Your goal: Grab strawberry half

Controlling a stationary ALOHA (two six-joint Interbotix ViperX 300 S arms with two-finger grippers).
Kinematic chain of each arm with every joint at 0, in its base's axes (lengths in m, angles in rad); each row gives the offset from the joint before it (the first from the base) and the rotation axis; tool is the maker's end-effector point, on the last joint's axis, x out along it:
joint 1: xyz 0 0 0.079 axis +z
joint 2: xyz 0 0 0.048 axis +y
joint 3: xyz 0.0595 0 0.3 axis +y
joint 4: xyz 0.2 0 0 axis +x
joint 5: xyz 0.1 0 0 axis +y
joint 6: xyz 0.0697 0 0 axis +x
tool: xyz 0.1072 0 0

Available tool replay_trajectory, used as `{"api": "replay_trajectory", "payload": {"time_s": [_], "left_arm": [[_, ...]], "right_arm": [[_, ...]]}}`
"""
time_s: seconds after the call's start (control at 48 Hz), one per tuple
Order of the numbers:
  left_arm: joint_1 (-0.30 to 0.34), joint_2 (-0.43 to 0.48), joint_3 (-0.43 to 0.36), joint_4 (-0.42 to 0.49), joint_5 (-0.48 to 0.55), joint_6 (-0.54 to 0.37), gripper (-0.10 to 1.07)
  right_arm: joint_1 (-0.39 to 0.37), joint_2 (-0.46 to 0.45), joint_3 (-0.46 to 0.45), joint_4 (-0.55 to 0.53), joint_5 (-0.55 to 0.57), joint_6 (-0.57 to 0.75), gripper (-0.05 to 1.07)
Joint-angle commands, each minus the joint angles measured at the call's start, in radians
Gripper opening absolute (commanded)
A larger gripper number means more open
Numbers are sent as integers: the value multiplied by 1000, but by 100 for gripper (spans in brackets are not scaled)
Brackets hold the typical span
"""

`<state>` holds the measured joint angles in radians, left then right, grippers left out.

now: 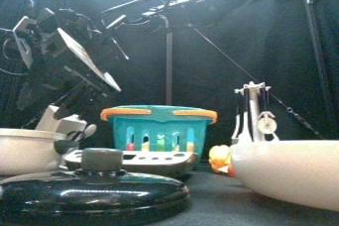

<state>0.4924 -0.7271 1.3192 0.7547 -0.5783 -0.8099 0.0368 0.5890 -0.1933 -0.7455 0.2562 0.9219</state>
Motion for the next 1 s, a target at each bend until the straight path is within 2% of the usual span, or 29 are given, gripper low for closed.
{"api": "replay_trajectory", "payload": {"time_s": [0.0, 0.188, 0.354, 0.562, 0.792, 0.979], "left_arm": [[-17, 2, -17, -3, -3, -3, 85], [-92, 2, -9, -2, -3, -6, 84], [-110, 2, -9, -9, 3, -8, 84], [-143, 11, -15, -61, 95, -11, 83], [-244, 32, -66, -133, 270, -8, 83], [-288, 63, -114, -201, 354, -6, 83]], "right_arm": [[-5, -124, 35, -5, -2, 0, 102], [0, -252, 184, -2, 18, 3, 102], [9, -341, 305, -2, 54, 3, 102], [11, -402, 400, -11, 101, 0, 99], [3, -453, 476, -12, 121, 2, 78], [-15, -485, 529, -14, 121, 0, 58]]}}
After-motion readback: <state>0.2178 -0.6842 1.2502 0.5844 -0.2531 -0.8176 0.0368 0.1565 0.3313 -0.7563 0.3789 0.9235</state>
